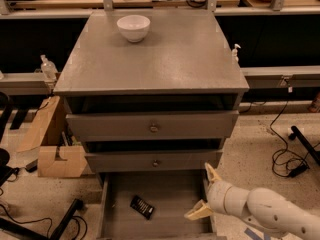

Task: Pick rxbar chocolate from bottom drawer and place on counter

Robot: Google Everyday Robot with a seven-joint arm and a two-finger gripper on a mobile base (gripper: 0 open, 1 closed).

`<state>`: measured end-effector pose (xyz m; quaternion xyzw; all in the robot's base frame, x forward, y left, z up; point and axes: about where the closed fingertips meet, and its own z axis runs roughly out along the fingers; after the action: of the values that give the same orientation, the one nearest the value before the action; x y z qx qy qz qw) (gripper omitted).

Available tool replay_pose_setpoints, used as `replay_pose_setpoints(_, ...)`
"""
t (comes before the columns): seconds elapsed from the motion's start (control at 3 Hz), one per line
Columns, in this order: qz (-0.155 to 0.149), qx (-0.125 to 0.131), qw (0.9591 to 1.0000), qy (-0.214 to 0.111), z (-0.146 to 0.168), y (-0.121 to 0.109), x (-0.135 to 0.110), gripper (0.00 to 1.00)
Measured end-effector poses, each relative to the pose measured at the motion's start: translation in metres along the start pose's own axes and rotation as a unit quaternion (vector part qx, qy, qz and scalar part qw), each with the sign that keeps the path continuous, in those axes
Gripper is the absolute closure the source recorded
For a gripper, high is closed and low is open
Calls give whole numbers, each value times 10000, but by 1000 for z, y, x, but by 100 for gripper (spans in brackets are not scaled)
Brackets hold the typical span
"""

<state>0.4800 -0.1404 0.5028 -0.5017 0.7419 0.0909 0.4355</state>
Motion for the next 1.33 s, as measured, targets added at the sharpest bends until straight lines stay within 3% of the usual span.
replay_pose_setpoints(0.33, 357, -242, 9991, -46, 57, 27, 48, 0)
replay_pose_setpoints(0.67, 357, -242, 9991, -46, 57, 28, 48, 0)
replay_pose_setpoints(1.0, 554, -288, 9980, -108, 84, 34, 59, 0)
replay_pose_setpoints(1.33, 893, -443, 9950, -114, 152, 44, 90, 0)
